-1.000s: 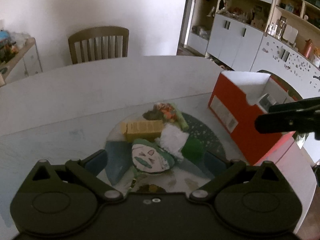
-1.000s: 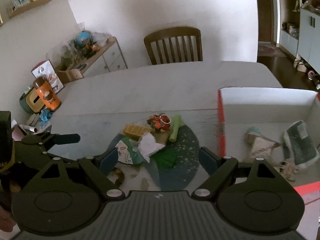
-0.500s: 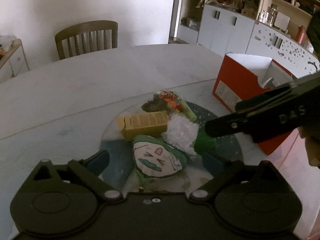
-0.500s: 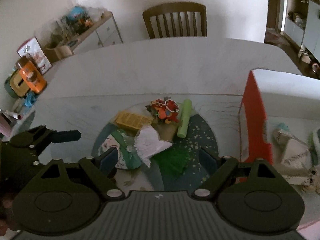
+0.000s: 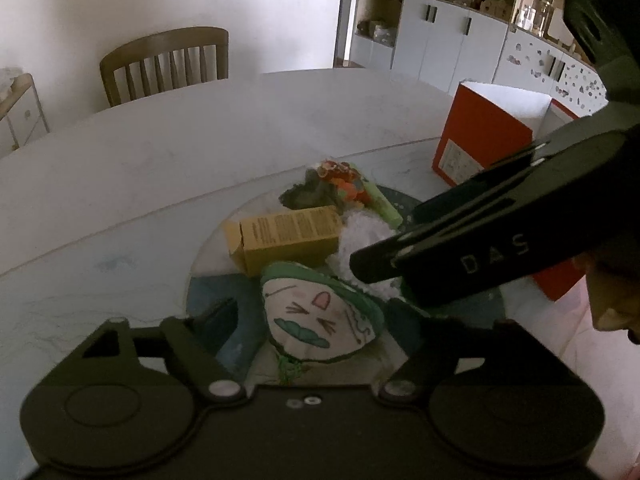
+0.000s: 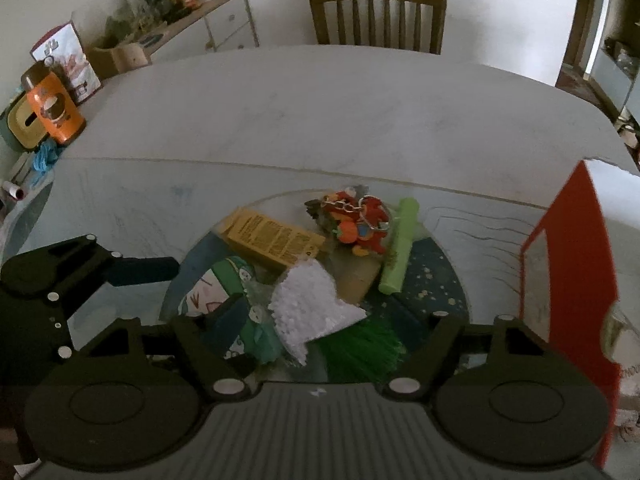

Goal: Organize objects

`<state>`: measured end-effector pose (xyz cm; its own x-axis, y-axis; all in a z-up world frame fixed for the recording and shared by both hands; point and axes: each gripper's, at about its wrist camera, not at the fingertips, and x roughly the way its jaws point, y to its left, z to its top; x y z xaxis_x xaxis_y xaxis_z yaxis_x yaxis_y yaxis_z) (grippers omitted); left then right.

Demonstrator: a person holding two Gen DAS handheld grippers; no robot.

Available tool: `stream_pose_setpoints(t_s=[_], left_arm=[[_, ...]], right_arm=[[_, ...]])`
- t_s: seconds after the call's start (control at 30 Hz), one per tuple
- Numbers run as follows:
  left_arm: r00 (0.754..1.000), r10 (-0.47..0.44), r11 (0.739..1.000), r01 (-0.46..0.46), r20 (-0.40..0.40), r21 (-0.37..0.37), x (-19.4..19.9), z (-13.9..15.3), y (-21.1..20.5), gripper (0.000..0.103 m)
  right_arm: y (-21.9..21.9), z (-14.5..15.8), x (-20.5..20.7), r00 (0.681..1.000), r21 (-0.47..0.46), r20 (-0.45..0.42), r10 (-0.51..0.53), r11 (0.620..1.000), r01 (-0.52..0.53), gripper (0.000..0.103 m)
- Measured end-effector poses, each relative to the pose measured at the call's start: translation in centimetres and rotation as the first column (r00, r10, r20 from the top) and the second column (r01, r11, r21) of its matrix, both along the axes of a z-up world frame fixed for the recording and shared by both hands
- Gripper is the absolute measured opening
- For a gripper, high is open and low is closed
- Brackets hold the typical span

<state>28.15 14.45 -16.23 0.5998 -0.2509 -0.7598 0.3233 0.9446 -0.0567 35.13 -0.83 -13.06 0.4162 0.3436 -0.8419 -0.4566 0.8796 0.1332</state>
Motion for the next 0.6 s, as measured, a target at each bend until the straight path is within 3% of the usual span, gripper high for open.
stream_pose_setpoints(t_s=[0.33,0.6], left_arm=[[1.000,-0.016,1.000,0.016,-0.003,0.001,0.06,-0.18,-0.12,0.060],[1.000,-0.006,1.000,0.006,-0.002,0.008,-0.07,0.01,-0.45,0.054]], right_arm=[[-0.03,-0.60,0.35,0.999,0.014,-0.028,0.018,1.000,-0.018,0.052],[0.28,-0.44,-0.06,0.999,0.002,-0.021,0.031,1.000,-0.031,0.033]])
